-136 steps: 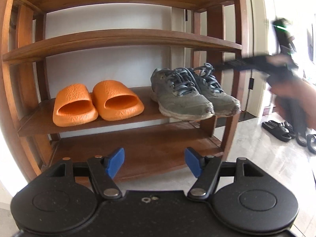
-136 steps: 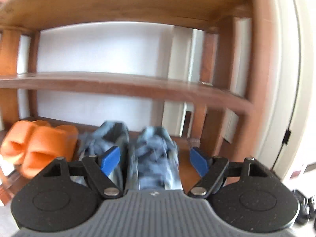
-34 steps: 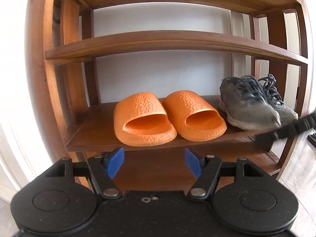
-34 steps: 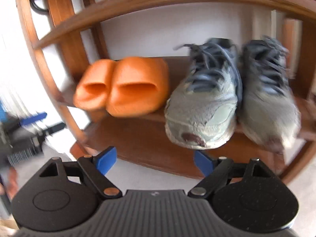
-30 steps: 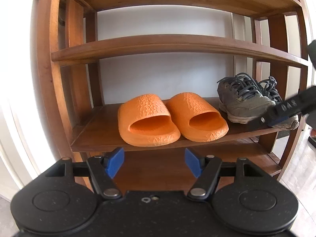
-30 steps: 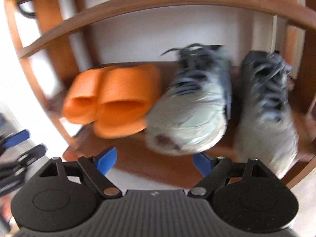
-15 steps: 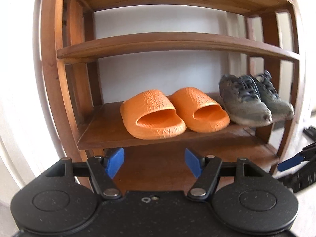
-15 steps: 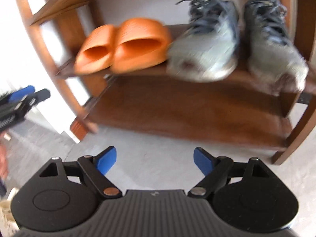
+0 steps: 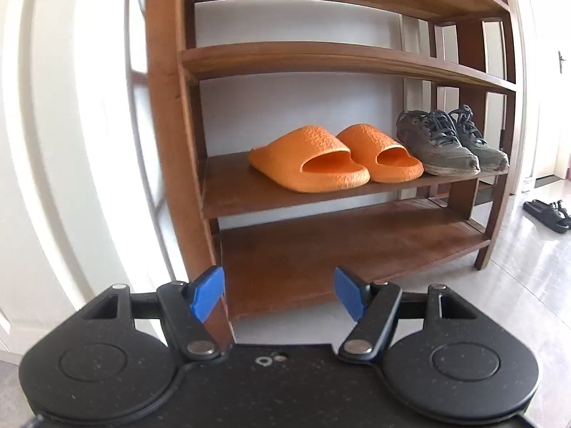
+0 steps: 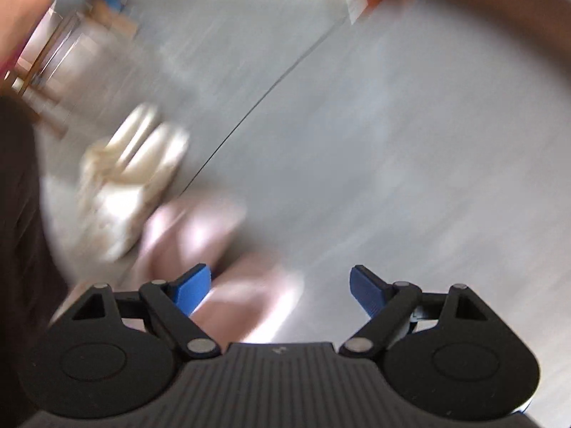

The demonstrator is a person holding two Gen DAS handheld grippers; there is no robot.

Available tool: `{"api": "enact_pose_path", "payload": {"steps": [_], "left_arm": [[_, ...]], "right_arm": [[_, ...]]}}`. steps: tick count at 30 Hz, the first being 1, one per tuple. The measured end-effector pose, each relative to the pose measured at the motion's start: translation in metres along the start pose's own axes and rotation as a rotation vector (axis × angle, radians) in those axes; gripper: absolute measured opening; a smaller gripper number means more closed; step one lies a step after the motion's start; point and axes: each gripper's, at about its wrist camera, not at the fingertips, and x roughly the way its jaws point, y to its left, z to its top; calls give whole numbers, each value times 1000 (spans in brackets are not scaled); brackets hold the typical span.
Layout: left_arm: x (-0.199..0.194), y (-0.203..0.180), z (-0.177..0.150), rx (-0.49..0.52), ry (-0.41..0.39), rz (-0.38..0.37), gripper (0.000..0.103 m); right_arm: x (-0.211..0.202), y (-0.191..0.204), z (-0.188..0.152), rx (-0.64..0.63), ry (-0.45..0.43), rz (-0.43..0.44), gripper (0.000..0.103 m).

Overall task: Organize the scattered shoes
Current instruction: 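Move the right tool down to the pink slippers and close on them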

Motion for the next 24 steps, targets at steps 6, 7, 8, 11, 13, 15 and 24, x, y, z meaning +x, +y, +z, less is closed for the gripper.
{"api": "enact_pose_path", "payload": {"steps": [6,7,8,11,13,15,24], "left_arm": [[-3,19,-7,-58,3,-65,68],[-4,21,-8,-74,-1,-80,68],[-4,22,-9,-90,-4,-95,68],[-5,18,-15,-103,-2,-135,68],[-7,11,-19,-91,22,-163,68],[-10,5,-23,-79,35,-182,68],[-13,-4,-44,-44,107,-195,68]], "right_arm": [[58,39,-46,311,138,-12,88],[62,40,-47,345,112,-16,88],[66,43,-47,370,86,-27,88],[82,57,-38,380,-5,-92,88],[91,64,-32,397,-61,-128,86],[104,71,-23,409,-97,-231,70],[89,58,-30,487,-210,-323,12]]}}
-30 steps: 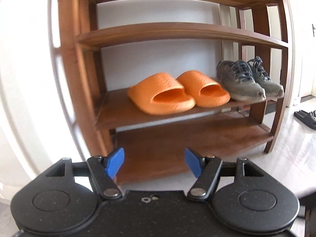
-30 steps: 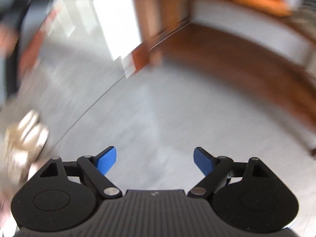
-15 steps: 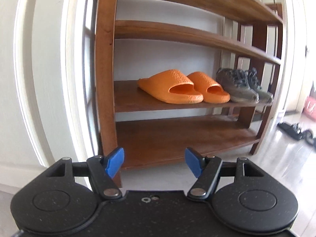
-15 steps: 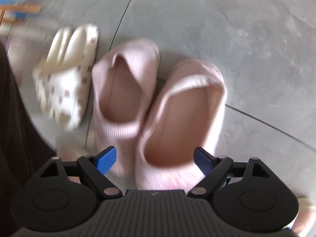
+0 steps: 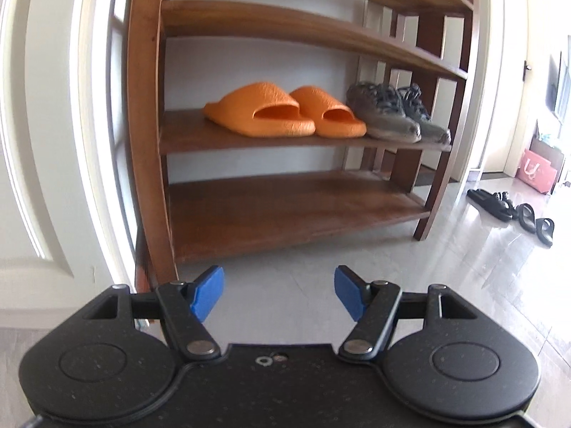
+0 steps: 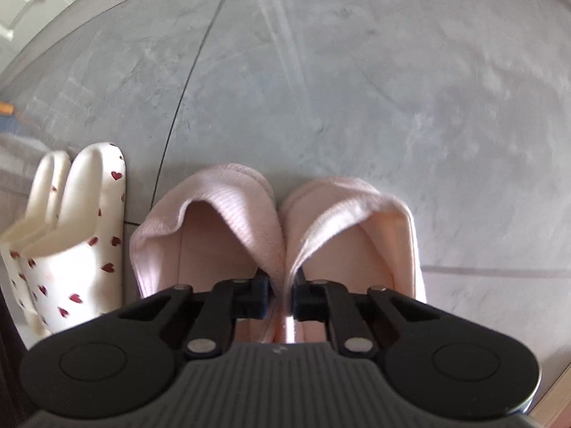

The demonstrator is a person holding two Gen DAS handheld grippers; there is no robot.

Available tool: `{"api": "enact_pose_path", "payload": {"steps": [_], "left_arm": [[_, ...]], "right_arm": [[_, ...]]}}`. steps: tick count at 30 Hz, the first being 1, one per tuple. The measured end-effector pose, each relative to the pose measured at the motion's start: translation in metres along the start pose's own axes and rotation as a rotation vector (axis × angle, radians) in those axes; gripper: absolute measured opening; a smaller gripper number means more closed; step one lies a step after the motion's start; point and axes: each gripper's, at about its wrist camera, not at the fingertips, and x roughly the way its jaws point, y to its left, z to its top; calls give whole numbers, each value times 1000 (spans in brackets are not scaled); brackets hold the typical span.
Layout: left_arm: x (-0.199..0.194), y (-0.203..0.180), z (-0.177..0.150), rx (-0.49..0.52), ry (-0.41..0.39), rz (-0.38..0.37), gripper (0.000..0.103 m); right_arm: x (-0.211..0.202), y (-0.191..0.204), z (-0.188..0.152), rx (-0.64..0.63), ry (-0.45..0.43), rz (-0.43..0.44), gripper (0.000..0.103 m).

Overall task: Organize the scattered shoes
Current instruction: 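Move the right tool down to the pink slippers and close on them, then lift the pink slippers with the right tool toward the rack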

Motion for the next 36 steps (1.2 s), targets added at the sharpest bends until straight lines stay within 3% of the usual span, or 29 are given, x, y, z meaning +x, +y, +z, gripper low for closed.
{"api": "enact_pose_path", "payload": {"steps": [4,16,20,24,29,34,36], "left_arm": [[1,-2,-14,21,31,1,68],[9,-8,-62,127,167,17,68],[14,-9,-74,170,203,32,68],[21,-10,-84,200,228,28,68],[28,-11,-90,219,255,14,68],[25,-9,-87,215,235,9,68],[26,-11,-86,203,227,2,68]], "right_arm": [[2,-9,15,40,-55,-63,12],[-20,-86,81,113,-251,-278,12],[-18,-94,93,110,-279,-284,12],[-32,-97,93,100,-353,-268,2],[-39,-88,99,67,-388,-284,3],[-40,-97,82,268,-348,-254,9],[-35,-106,74,390,-316,-171,14]]}}
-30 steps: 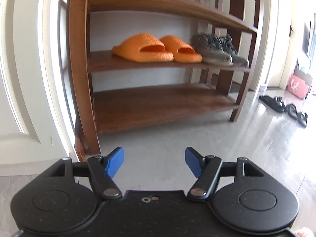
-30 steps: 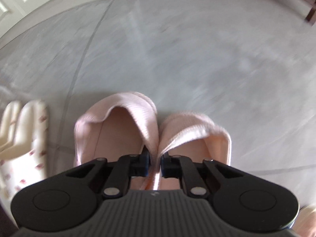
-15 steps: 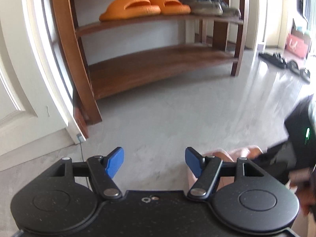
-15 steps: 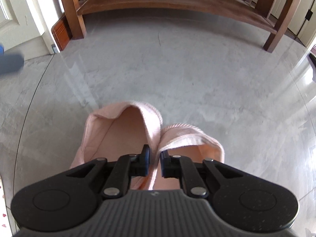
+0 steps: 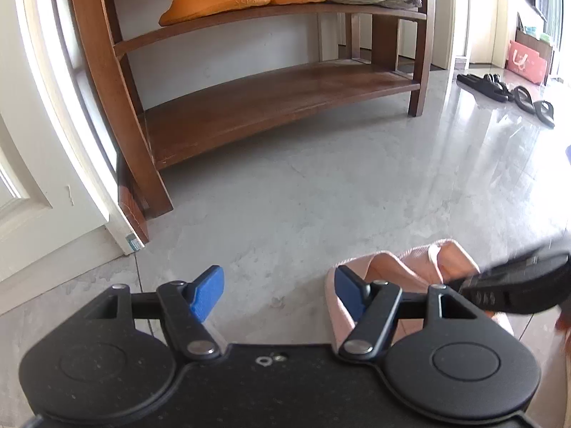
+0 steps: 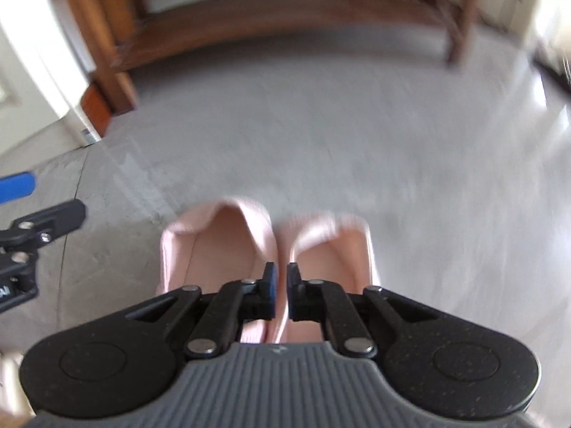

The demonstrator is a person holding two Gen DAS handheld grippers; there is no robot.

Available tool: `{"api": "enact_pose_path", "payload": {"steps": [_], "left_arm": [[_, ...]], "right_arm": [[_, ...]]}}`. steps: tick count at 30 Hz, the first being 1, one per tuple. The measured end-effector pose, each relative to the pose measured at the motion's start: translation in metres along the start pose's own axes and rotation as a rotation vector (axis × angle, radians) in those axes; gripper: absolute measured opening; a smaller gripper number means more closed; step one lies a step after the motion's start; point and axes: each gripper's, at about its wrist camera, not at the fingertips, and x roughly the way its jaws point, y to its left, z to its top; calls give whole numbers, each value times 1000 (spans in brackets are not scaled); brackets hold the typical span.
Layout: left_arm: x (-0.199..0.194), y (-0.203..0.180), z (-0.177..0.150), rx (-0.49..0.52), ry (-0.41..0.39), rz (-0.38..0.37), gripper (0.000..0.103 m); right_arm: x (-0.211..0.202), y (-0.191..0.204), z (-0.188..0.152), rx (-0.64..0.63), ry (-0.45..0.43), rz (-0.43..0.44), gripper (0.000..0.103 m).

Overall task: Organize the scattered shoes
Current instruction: 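Lift the pink slippers with the right tool toward the rack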

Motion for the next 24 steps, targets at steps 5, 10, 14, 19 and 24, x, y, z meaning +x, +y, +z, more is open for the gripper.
{"api": "enact_pose_path", "payload": {"steps": [5,10,14,19,24], "left_arm": [[-8,1,-1,13,-26,3,68],[-10,4,-1,-2,-28,16,68],[-13,8,2,-24,-34,7,68],[-14,4,9,-20,-51,-2,68],[-13,2,21,-33,-68,8,68]], "right_arm": [[10,11,0,-41,-5,-19,72],[50,9,12,-44,39,-34,46],[60,-1,14,-1,39,21,10],[33,-4,10,-32,-50,110,10],[3,-6,13,3,-156,179,10]]}}
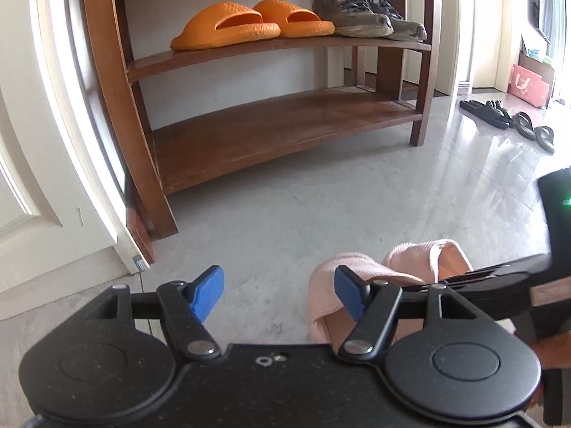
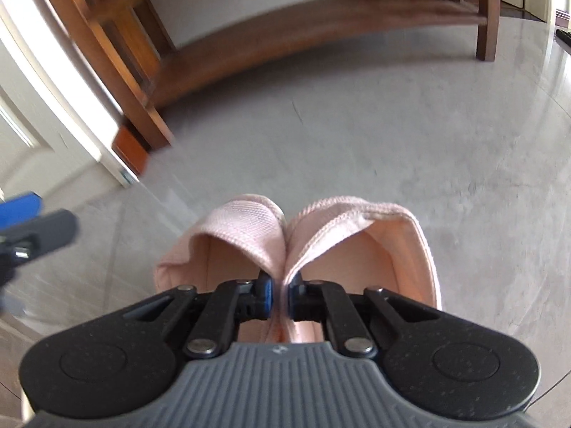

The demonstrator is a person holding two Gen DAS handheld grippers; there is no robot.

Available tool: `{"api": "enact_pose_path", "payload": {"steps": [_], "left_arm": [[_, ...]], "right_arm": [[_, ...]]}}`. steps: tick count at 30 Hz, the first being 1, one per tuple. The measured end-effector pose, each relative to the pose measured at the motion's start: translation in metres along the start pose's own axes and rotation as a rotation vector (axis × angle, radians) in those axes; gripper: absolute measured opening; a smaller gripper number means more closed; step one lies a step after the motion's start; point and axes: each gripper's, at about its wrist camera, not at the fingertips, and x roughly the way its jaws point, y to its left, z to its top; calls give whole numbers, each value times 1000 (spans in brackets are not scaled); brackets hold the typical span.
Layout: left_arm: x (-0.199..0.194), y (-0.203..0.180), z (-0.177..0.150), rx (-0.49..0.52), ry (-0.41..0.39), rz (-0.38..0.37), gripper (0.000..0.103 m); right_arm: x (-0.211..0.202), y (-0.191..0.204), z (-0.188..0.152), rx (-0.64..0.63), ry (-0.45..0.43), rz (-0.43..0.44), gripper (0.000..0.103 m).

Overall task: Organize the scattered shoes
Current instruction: 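Lift the pink slippers with the right tool toward the rack, then raise the pink slippers with the right tool onto the rack's top shelf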

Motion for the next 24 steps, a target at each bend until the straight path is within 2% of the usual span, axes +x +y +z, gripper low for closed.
{"api": "enact_pose_path", "payload": {"steps": [5,10,15,18,22,24], "left_arm": [[-1,0,14,-28,-29,7,68],[-11,4,33,-45,-83,19,68],[-32,16,65,-85,-149,33,68],[-47,20,91,-92,-193,33,68],[-68,22,126,-82,-263,33,68],[-80,19,142,-66,-307,40,68]], "right_arm": [[-26,0,11,15,-98,50,10],[-60,-2,36,43,-216,101,10],[-119,2,98,67,-402,150,10],[-159,7,134,37,-499,179,10],[-218,17,195,-15,-584,221,10],[-244,26,236,-31,-595,239,10]]}}
